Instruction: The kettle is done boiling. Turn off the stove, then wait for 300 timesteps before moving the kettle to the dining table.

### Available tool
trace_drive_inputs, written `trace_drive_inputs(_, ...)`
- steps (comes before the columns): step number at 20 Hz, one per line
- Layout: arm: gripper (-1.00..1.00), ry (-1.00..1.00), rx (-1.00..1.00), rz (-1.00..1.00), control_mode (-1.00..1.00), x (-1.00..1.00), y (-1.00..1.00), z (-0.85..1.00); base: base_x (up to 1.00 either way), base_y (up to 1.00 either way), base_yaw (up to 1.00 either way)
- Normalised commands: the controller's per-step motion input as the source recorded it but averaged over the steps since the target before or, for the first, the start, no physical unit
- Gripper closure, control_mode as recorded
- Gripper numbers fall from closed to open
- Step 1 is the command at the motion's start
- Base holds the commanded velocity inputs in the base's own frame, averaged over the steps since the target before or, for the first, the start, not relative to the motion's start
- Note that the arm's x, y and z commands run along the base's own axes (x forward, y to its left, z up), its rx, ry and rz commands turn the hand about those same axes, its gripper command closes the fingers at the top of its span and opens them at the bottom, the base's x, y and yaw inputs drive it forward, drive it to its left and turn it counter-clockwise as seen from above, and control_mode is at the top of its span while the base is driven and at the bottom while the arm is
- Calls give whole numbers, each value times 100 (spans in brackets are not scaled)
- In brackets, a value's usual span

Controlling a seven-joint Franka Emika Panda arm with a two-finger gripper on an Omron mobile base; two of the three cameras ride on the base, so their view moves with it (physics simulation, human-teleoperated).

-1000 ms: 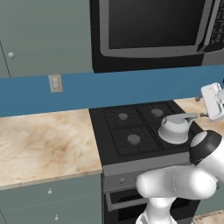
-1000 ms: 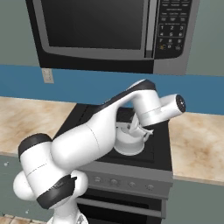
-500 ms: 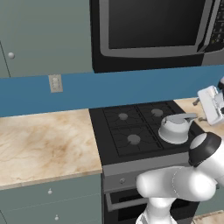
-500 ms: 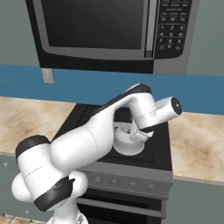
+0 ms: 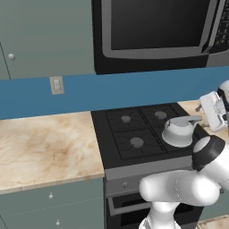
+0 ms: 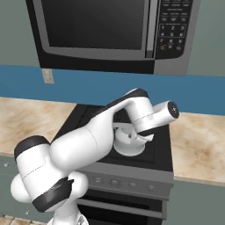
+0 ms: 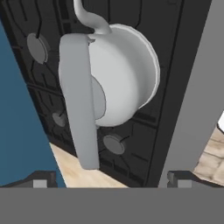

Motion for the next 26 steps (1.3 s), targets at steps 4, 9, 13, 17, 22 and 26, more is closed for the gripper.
trace_drive_inputs(4, -100, -1, -4, 0, -100, 17, 0, -18, 0, 0, 0)
trace_drive_inputs(9, -100, 0, -3, 0, -100, 22, 0, -12, 0, 0, 0)
trace_drive_inputs(13, -100, 0, -1, 0, -100, 22, 0, -6, 0, 0, 0)
trace_drive_inputs(17, -100, 0, -1, 0, -100, 17, 0, -7, 0, 0, 0)
trace_drive_inputs(22, -100, 0, -2, 0, -100, 13, 0, -11, 0, 0, 0)
trace_drive_inputs(26, -100, 0, -2, 0, -100, 11, 0, -9, 0, 0, 0)
